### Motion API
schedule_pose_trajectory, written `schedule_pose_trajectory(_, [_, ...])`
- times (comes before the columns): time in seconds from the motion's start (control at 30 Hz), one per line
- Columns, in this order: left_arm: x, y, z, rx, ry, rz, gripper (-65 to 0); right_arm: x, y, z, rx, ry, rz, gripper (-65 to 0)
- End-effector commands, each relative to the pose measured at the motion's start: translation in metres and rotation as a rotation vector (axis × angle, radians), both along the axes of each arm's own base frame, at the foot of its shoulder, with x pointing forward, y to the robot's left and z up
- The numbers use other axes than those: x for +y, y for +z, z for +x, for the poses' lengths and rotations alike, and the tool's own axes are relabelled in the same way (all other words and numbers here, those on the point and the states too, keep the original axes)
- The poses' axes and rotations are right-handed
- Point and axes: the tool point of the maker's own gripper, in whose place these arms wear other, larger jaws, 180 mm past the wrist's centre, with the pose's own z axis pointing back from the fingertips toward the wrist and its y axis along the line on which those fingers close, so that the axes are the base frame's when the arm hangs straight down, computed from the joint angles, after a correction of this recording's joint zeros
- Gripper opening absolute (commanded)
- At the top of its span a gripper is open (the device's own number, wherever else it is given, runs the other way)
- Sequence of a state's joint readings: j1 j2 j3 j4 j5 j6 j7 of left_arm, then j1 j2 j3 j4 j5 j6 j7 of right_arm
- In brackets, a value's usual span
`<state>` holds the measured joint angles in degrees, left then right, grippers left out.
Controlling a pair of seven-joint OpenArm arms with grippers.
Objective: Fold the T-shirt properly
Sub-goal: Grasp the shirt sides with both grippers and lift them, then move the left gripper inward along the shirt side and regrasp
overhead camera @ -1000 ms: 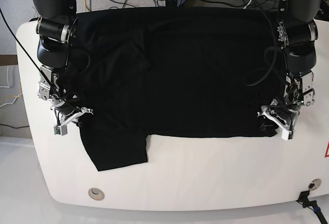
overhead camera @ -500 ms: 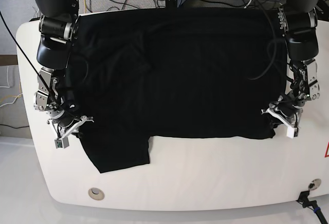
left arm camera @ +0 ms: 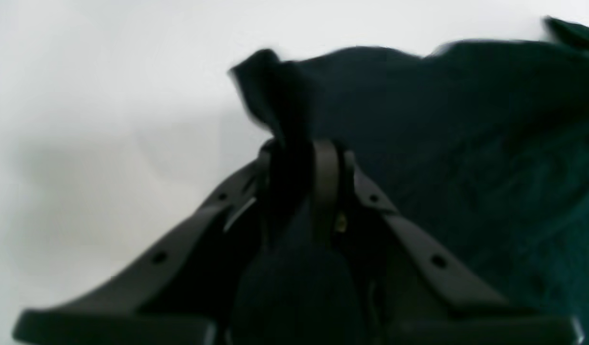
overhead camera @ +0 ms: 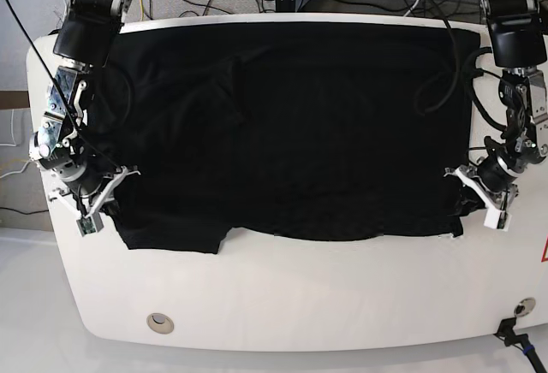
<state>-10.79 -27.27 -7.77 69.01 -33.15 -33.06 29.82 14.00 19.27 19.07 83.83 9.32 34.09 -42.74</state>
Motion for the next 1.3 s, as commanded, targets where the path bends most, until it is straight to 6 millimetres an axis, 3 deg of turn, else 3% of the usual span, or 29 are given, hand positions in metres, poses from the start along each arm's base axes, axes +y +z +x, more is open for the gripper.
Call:
schedule_pose_trajectory(0.0, [0.013,0.035,0.005,-0.093,-0.002,0.031,-56.6,-0.008,0.024,-0.003,-0.047,0.007,-0.051,-65.0])
schedule_pose_trajectory(0.3, [0.054,0.042,-0.049,-0.026,0.072,0.147,-56.4,-0.01,0.017,-0.068,0.049,0.023,-0.185,-65.0])
schedule_pose_trajectory(0.57, [0.05,0.035,-0.084,0.016,0.037,0.21,-56.4,-0.004,-0.001,-0.095,0.105,0.044,-0.198,-65.0])
schedule_pose_trajectory(0.7, [0.053,0.032,-0.083,0.022,0.05,0.203,-56.3,0.003,-0.004,-0.094,0.105,0.045,-0.175,-65.0])
schedule_pose_trajectory(0.77, [0.056,0.034,-0.073,0.013,0.064,0.188,-56.0,0.005,-0.005,-0.094,0.105,0.046,-0.17,-65.0])
schedule_pose_trajectory(0.83, [0.045,0.025,-0.061,0.026,0.047,0.152,-55.8,0.005,-0.005,-0.094,0.105,0.048,-0.168,-65.0])
schedule_pose_trajectory(0.9, [0.036,0.013,-0.051,0.056,0.029,0.126,-48.1,0.006,-0.005,-0.094,0.105,0.048,-0.165,-65.0])
schedule_pose_trajectory(1.07, [0.017,-0.014,-0.036,0.122,0.006,0.059,-14.0,0.004,-0.015,-0.096,0.129,0.043,-0.151,-65.0])
schedule_pose_trajectory(1.13, [0.014,-0.018,-0.033,0.13,0.01,0.044,-9.7,0.004,-0.015,-0.096,0.13,0.043,-0.151,-65.0])
schedule_pose_trajectory(1.2, [0.012,-0.02,-0.034,0.133,0.007,0.04,-9.8,0.004,-0.015,-0.096,0.13,0.043,-0.151,-65.0])
schedule_pose_trajectory(1.27, [-0.002,-0.026,-0.034,0.142,-0.014,0.021,-9.8,0.004,-0.016,-0.096,0.132,0.042,-0.149,-65.0])
